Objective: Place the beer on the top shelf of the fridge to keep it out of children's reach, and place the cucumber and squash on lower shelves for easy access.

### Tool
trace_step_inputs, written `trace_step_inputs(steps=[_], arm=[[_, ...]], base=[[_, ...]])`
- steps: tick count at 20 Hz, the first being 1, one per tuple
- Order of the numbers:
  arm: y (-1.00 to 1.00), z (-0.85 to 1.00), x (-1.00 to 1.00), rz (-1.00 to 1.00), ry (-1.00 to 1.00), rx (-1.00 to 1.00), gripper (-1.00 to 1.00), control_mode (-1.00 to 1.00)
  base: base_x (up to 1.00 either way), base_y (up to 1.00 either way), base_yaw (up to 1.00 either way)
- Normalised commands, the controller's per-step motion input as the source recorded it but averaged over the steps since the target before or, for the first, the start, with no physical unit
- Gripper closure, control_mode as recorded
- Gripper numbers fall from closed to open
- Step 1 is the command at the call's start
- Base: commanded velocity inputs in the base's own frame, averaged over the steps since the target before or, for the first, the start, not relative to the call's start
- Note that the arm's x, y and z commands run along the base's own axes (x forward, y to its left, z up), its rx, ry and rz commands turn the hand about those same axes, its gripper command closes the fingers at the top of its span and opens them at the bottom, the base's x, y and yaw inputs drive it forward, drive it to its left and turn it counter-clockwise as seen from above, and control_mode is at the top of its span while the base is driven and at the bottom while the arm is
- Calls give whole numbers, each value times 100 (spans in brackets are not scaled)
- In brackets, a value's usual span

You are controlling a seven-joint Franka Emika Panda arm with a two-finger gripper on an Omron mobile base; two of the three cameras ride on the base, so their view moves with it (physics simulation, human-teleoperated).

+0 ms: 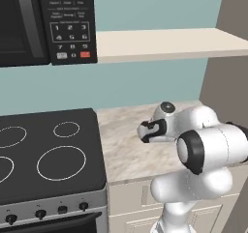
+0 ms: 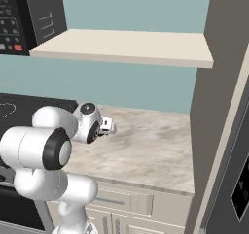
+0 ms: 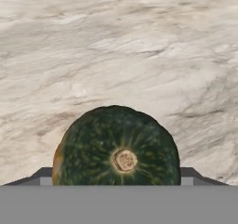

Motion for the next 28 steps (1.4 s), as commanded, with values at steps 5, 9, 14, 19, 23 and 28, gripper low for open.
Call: trace_step_inputs(steps=[5,9,14,19,23,28], arm=[[0,88,-36,0,0,0,100,-100],[0,83,-36,0,0,0,100,-100],[-3,65,-47,0,0,0,100,-100],[-3,35,-56,0,0,0,100,-100],[-2,21,-48,0,0,0,100,-100],[-5,19,-54,0,-3,0,100,-100]], base=[[0,0,0],[0,0,0],[0,0,0],[0,0,0],[0,0,0],[0,0,0]])
